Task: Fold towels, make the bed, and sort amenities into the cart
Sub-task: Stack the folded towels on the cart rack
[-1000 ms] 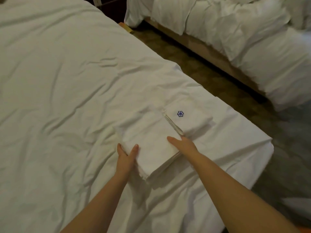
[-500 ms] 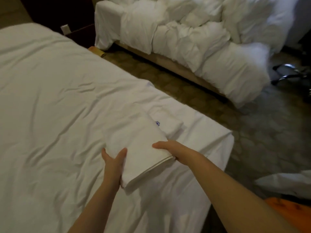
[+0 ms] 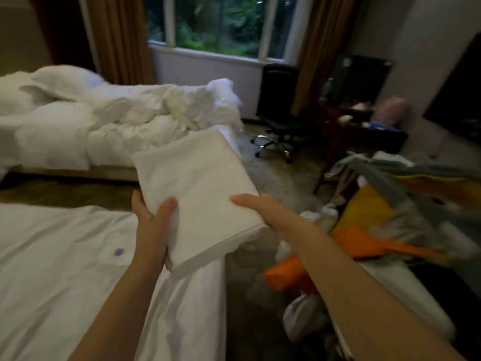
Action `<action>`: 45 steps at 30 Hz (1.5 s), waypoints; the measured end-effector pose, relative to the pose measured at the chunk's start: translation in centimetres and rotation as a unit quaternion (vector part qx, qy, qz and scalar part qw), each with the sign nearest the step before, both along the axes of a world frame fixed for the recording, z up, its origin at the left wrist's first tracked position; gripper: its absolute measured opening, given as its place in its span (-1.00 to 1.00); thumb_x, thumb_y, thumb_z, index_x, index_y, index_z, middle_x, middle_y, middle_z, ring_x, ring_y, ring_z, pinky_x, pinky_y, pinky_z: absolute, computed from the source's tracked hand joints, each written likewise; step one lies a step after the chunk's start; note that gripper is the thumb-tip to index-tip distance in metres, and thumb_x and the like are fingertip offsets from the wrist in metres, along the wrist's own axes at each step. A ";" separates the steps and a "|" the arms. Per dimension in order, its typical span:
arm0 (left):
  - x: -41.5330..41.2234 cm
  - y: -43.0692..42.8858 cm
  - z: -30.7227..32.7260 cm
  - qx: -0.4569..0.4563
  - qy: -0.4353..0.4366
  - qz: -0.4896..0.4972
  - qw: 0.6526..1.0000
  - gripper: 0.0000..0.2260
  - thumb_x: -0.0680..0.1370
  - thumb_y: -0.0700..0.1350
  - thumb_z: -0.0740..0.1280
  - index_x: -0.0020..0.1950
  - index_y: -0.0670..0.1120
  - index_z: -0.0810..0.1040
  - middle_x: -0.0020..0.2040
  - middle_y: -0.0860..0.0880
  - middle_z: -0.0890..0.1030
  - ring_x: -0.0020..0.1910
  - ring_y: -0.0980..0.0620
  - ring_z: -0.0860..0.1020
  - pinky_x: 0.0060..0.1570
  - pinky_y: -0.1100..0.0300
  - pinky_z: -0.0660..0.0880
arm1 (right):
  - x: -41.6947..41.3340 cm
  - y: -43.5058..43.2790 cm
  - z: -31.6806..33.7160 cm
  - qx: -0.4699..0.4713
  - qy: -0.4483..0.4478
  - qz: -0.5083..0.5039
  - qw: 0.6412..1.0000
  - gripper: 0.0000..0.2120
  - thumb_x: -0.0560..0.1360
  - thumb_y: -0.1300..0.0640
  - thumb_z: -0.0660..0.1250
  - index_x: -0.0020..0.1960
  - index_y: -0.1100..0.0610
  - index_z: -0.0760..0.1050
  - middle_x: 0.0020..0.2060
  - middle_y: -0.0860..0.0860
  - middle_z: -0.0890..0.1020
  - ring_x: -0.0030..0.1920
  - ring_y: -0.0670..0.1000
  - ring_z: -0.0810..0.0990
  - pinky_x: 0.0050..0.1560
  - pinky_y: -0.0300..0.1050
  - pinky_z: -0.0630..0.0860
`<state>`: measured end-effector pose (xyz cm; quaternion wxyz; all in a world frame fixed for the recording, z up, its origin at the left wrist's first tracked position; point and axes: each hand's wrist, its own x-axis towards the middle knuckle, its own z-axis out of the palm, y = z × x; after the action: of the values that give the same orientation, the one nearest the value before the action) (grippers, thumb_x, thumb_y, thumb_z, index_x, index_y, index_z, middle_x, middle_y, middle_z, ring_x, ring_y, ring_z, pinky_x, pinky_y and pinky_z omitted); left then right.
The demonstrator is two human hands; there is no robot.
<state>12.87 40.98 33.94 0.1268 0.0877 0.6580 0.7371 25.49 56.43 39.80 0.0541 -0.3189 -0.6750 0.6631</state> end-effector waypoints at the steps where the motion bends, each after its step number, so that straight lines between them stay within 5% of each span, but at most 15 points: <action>1: 1.9 1.4 1.1 0.002 0.004 -0.027 1.000 -0.30 0.54 -0.02 0.32 0.55 0.07 -0.04 0.44 -0.05 0.30 0.31 -0.12 0.38 0.31 -0.08 0.34 | 3.0 0.7 0.9 0.003 0.001 -0.026 1.000 -0.65 0.50 0.11 0.37 0.24 0.21 0.47 0.07 0.11 0.62 -0.15 -0.01 0.61 -0.27 -0.28 0.58; 4: 8.2 5.3 3.9 0.018 0.017 -0.116 0.993 -0.29 0.52 -0.01 0.34 0.54 0.07 -0.01 0.38 -0.02 0.33 0.27 -0.10 0.39 0.25 -0.03 0.36 | 11.8 2.1 3.0 0.026 0.013 -0.120 0.992 -0.53 0.46 0.03 0.40 0.29 0.20 0.44 0.08 0.12 0.64 -0.07 0.04 0.64 -0.10 -0.16 0.61; 9: 18.3 11.0 6.1 0.019 0.066 -0.285 0.956 -0.40 0.58 -0.07 0.27 0.53 0.04 0.04 0.29 0.00 0.39 0.10 0.04 0.48 0.07 0.13 0.44 | 25.8 2.6 4.6 -0.009 0.061 -0.264 0.963 -0.69 0.48 -0.05 0.35 0.15 0.08 0.53 -0.13 -0.01 0.69 -0.19 -0.07 0.66 -0.25 -0.24 0.56; 12: 23.6 14.7 6.5 0.013 0.083 -0.385 0.919 -0.40 0.57 -0.10 0.30 0.53 0.00 0.08 0.23 0.00 0.43 -0.05 0.22 0.48 -0.16 0.29 0.44 | 32.2 2.4 4.0 -0.021 0.071 -0.358 0.931 -0.54 0.32 -0.16 0.41 0.12 0.08 0.55 -0.09 0.02 0.70 -0.03 0.01 0.64 0.02 -0.12 0.54; 15: 28.1 18.1 6.2 0.002 0.103 -0.477 0.873 -0.21 0.42 0.06 0.41 0.53 0.01 0.06 0.29 0.00 0.41 0.09 0.05 0.50 0.02 0.16 0.47 | 36.8 1.8 2.7 -0.050 0.097 -0.439 0.892 -0.70 0.42 -0.10 0.37 0.01 0.09 0.56 -0.21 0.00 0.72 -0.12 0.00 0.66 -0.08 -0.12 0.55; 18: 31.9 20.8 5.4 -0.031 0.119 -0.562 0.818 -0.17 0.40 0.13 0.41 0.53 0.09 0.02 0.36 0.01 0.35 0.20 0.00 0.45 0.14 0.06 0.44 | 40.4 0.6 1.1 -0.089 0.131 -0.525 0.836 -0.62 0.34 -0.09 0.39 0.04 0.13 0.55 -0.21 0.04 0.72 -0.16 0.03 0.68 -0.08 -0.07 0.56; 21: 35.0 22.8 3.8 -0.034 0.106 -0.658 0.745 -0.37 0.57 -0.10 0.31 0.53 0.10 0.05 0.27 0.03 0.41 -0.01 0.20 0.48 -0.19 0.35 0.46 | 42.5 -0.9 -0.5 -0.128 0.155 -0.589 0.783 -0.56 0.26 -0.11 0.39 0.06 0.11 0.53 -0.17 0.08 0.72 -0.16 0.07 0.69 -0.11 -0.01 0.55; 24: 36.9 24.2 1.8 -0.047 0.091 -0.749 0.655 -0.31 0.51 -0.04 0.37 0.51 0.16 0.05 0.18 0.17 0.44 -0.02 0.26 0.47 -0.29 0.45 0.46 | 43.7 -3.1 -2.2 -0.150 0.165 -0.662 0.716 -0.55 0.25 -0.12 0.38 0.06 0.08 0.51 -0.24 0.04 0.72 -0.16 0.08 0.68 -0.17 0.00 0.54; 27: 37.8 24.8 -0.4 -0.074 0.091 -0.815 0.567 -0.28 0.41 0.06 0.33 0.46 0.26 0.02 0.15 0.24 0.41 0.00 0.30 0.48 -0.23 0.48 0.45 | 43.5 -4.9 -4.7 -0.120 0.181 -0.716 0.663 -0.67 0.36 -0.08 0.34 0.06 0.05 0.50 -0.24 -0.02 0.72 -0.19 0.01 0.69 -0.22 -0.08 0.54; 30: 37.7 24.6 -3.5 -0.089 0.089 -0.858 0.497 -0.33 0.50 -0.08 0.36 0.47 0.21 0.05 0.18 0.26 0.40 0.01 0.37 0.49 -0.20 0.52 0.46 | 42.0 -6.6 -7.6 -0.136 0.176 -0.752 0.621 -0.82 0.46 0.01 0.33 0.04 0.02 0.50 -0.20 -0.03 0.69 -0.16 0.01 0.66 -0.23 -0.08 0.54; 35: 37.3 23.9 -9.2 -0.163 0.084 -0.855 0.485 -0.44 0.60 -0.13 0.24 0.52 0.13 0.07 0.35 0.05 0.38 0.23 0.07 0.43 -0.06 0.41 0.42 | 39.6 -7.1 -13.2 -0.186 0.186 -0.764 0.589 -0.61 0.40 0.04 0.39 0.20 0.10 0.51 -0.04 0.06 0.70 0.00 0.11 0.66 -0.03 0.03 0.57; 40: 36.7 23.5 -12.5 -0.208 0.075 -0.842 0.492 -0.55 0.63 -0.12 0.19 0.45 0.16 0.12 0.36 0.08 0.36 0.20 0.14 0.43 0.05 0.38 0.37 | 39.5 -5.7 -17.2 -0.250 0.174 -0.761 0.573 -0.64 0.47 0.03 0.38 0.22 0.14 0.50 0.04 0.13 0.67 0.03 0.15 0.64 -0.08 0.01 0.58; 45: 37.8 23.1 -13.6 -0.245 0.180 -0.806 0.507 -0.47 0.64 0.02 0.16 0.55 0.04 0.01 0.42 0.06 0.28 0.31 0.08 0.32 0.25 0.27 0.24 | 40.0 -5.3 -19.7 -0.248 0.157 -0.782 0.550 -0.41 0.40 -0.07 0.45 0.32 0.19 0.44 0.10 0.15 0.64 0.08 0.16 0.62 0.09 0.06 0.55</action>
<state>50.68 64.05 20.33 0.5618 0.6767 0.4663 0.0949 65.46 51.14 20.06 0.5750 -0.6123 0.0513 0.5402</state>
